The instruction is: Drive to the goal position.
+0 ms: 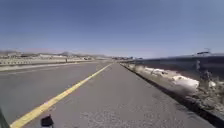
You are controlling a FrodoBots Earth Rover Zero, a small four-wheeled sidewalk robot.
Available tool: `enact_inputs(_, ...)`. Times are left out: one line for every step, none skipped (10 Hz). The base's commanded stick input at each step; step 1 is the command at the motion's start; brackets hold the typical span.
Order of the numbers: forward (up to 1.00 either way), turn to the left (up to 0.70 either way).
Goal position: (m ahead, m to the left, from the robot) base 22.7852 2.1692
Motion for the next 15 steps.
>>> enact_inputs(0.85, 0.00)
enact_inputs(0.85, 0.00)
enact_inputs(0.85, 0.00)
enact_inputs(0.85, 0.00)
enact_inputs(0.85, 0.00)
enact_inputs(0.85, 0.00)
enact_inputs(0.85, 0.00)
enact_inputs(0.85, 0.00)
enact_inputs(0.85, 0.00)
enact_inputs(0.85, 0.00)
enact_inputs(0.85, 0.00)
enact_inputs(0.85, 0.00)
enact_inputs(0.85, 0.00)
enact_inputs(0.85, 0.00)
enact_inputs(0.85, 0.00)
